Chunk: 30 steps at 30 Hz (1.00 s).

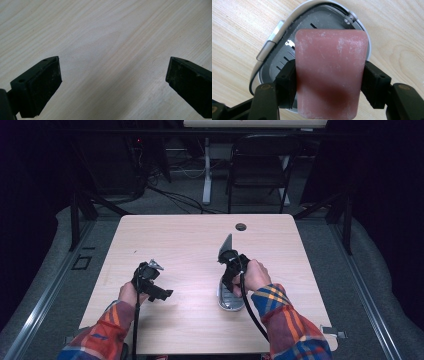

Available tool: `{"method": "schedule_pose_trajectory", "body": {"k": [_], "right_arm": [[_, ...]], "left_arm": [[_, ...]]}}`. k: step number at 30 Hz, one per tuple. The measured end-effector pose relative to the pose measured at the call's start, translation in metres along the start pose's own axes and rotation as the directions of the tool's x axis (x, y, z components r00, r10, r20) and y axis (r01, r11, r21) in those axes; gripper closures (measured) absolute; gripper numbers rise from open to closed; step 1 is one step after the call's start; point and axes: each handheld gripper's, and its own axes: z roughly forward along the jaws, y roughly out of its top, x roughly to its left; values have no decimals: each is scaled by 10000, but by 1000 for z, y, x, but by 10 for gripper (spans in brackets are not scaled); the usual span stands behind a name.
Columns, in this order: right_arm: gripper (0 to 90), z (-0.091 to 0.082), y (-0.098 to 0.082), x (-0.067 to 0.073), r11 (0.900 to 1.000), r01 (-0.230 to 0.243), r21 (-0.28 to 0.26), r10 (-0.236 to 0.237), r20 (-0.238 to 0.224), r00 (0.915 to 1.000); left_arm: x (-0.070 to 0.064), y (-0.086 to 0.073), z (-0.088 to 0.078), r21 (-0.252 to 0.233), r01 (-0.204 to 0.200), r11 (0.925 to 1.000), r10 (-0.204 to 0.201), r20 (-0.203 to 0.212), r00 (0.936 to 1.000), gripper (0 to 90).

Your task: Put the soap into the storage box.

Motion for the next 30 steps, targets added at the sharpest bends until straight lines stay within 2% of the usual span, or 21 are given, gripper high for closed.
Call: {"method": "schedule_pose_trajectory", "body": {"k": [4,7,10,11,14,15,17,18,19,24,25,26,27,30], "right_arm": [[369,1,1,0,10000,22,72,-22,-28,10000],[360,1,0,1,9999,-101,-98,99,-185,9998],[360,-2,0,0,10000,2,-46,-3,-266,9996],[379,-5,-2,0,9999,12,-129,-17,-437,9990],[406,-9,-4,-1,9996,49,-291,-66,-564,9984],[441,-11,-7,-2,9988,109,-470,-142,-714,9973],[445,-12,-8,-2,9989,163,-428,-196,-767,9969],[450,-12,-10,-2,9983,105,-579,-155,-872,9961],[464,-14,-11,-3,9982,271,-529,-317,-897,9955],[470,-19,-15,-4,9961,231,-856,-308,-890,9956],[471,-18,-18,-4,9908,-113,-1352,-22,-995,9950],[471,-18,-18,-4,9908,-113,-1352,-22,-995,9950],[472,-24,-19,-8,9937,303,-1077,-390,-789,9961],[469,-26,-22,-9,9924,341,-1182,-430,-737,9964]], "left_arm": [[0,0,0,-6,-9,10000,9,9,10000,2],[0,0,0,0,-8,10000,8,17,10000,2],[0,0,0,5,-1,10000,1,24,10000,2],[0,0,0,7,1,10000,-1,21,10000,2],[0,0,0,-3,11,10000,-11,45,10000,2],[0,0,0,15,2,10000,-2,68,10000,2],[0,0,0,20,1,10000,-1,71,10000,2],[0,0,0,12,4,10000,-4,43,10000,2],[0,0,0,37,-3,10000,2,66,10000,2],[0,0,0,41,-3,10000,3,65,10000,2],[0,0,0,36,-1,10000,1,30,10000,2],[0,0,0,36,-1,10000,1,30,10000,2],[0,0,0,52,-9,10000,9,31,10000,2],[0,0,0,32,-3,10000,2,28,10000,2]]}}
